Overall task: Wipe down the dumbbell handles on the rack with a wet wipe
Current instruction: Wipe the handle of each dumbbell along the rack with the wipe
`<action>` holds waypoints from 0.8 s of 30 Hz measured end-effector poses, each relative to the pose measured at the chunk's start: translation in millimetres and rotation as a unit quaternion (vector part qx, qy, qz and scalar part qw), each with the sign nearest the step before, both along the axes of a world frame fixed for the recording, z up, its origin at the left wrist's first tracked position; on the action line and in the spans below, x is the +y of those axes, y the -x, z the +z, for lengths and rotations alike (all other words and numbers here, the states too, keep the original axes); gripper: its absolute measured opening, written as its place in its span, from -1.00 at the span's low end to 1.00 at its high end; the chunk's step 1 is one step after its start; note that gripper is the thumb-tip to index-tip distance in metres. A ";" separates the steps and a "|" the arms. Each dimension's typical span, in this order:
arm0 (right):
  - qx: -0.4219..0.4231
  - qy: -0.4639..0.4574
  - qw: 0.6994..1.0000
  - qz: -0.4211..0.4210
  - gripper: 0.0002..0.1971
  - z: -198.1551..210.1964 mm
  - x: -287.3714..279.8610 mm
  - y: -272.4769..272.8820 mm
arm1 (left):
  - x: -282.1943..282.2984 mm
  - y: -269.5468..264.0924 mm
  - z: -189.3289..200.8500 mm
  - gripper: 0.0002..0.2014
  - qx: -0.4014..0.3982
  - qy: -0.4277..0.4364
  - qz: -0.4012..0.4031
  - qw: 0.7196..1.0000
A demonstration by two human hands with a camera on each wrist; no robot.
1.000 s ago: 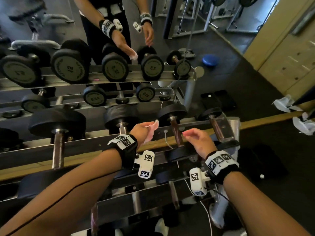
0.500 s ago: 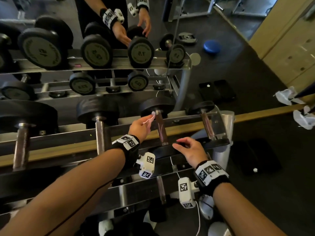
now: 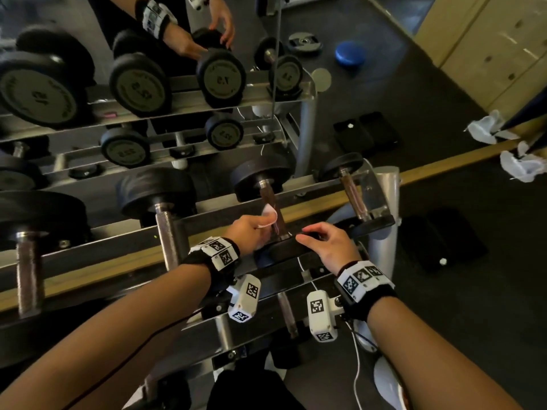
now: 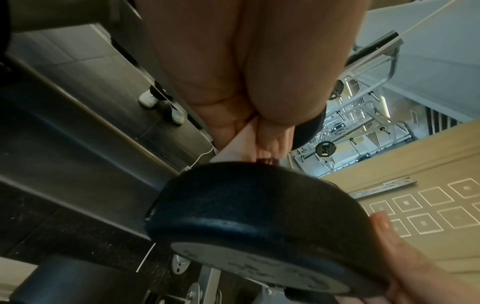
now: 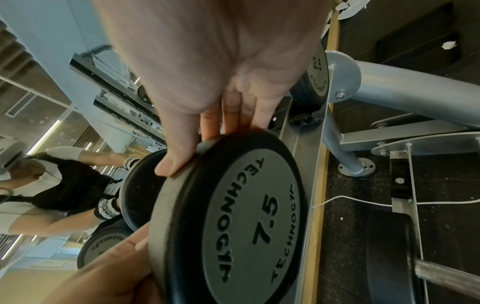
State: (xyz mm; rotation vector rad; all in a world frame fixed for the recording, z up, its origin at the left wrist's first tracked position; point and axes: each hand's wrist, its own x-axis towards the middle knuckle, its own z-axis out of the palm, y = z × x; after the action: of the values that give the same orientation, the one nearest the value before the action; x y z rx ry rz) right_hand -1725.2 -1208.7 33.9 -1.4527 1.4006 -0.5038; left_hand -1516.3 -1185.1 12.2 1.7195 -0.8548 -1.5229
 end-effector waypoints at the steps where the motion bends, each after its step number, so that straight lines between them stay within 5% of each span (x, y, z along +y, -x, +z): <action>1: -0.011 -0.003 1.000 -0.008 -0.73 -0.1 0.7 -1.1 | 3.7 -2.0 -0.4 -0.69 0.023 -0.008 -0.026 0.999; 4: -0.023 -0.004 1.000 -0.016 -0.72 0.3 0.6 -3.0 | 8.6 -10.0 -0.6 -0.70 0.055 -0.018 -0.063 0.996; 7: -0.027 0.001 1.000 -0.012 -0.71 -0.8 0.3 -1.8 | 3.8 -18.5 -1.0 -0.83 0.176 0.026 0.069 0.982; 11: -0.023 -0.002 1.000 -0.014 -0.72 -2.0 2.4 1.3 | -9.7 -28.3 2.5 -0.75 0.055 0.097 0.146 0.983; 14: -0.014 0.000 1.000 -0.011 -0.72 -5.4 3.4 2.0 | -21.6 -28.9 -3.8 -0.75 -0.041 0.117 0.113 0.986; 19: -0.036 0.005 0.999 -0.018 -0.72 -15.5 3.6 3.2 | -38.5 -22.2 -11.8 -0.62 -0.089 0.129 0.042 0.987; 24: -0.044 0.013 0.999 -0.022 -0.72 -21.8 1.3 2.8 | -39.1 -23.8 -22.9 -0.72 -0.137 0.109 -0.013 0.985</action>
State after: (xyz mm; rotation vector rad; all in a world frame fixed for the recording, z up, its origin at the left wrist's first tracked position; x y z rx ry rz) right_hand -1728.0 -1207.5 12.1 -1.4073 1.3633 -0.6084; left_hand -1492.5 -1224.2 -10.7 1.7820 -1.1414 -1.1746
